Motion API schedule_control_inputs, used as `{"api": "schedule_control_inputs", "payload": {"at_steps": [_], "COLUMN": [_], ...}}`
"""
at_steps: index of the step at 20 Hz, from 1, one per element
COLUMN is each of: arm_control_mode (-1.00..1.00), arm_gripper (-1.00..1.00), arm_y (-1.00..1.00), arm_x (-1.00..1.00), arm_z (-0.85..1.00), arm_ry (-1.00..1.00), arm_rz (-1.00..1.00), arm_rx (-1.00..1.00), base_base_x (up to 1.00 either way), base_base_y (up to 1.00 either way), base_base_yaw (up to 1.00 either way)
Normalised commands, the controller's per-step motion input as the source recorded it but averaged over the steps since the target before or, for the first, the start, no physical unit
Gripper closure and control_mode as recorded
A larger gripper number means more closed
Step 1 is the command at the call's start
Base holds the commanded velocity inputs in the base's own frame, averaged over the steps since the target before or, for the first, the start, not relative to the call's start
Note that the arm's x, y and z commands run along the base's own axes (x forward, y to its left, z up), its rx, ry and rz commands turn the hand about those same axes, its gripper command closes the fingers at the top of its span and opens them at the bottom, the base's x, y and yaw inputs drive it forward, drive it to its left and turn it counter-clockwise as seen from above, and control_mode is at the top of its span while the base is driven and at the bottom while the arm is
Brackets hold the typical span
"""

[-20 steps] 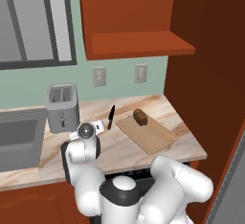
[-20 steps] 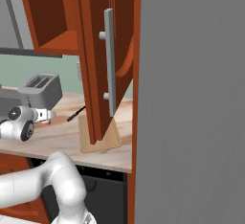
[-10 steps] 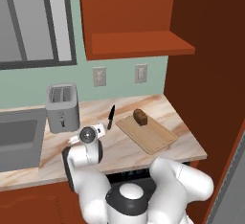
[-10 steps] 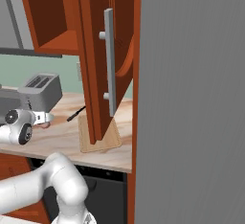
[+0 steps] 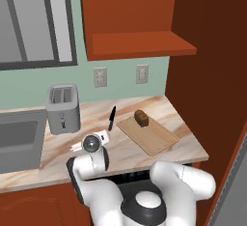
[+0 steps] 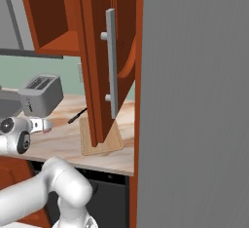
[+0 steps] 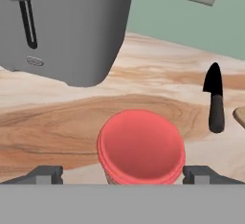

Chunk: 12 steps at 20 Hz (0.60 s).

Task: Pick the bread, place it on the cutting board, pick the jam, place it on the counter, and close the cabinet.

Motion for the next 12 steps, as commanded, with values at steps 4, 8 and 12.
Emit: {"api": "schedule_control_inputs", "payload": {"at_steps": [4, 8, 12], "arm_control_mode": [-1.00, -1.00, -1.00], "arm_gripper": [-1.00, -1.00, -1.00], "arm_y": [-0.02, -0.06, -0.08], "arm_x": [-0.13, -0.01, 0.00], "arm_z": [0.25, 0.40, 0.46], "arm_ry": [-0.08, -0.10, -0.07], "arm_rz": [0.00, 0.00, 0.00], "arm_rx": [0.00, 0.00, 0.01], "base_base_x": [0.00, 0.00, 0.00], "base_base_y": [0.00, 0.00, 0.00], "base_base_yaw": [0.00, 0.00, 0.00]}}
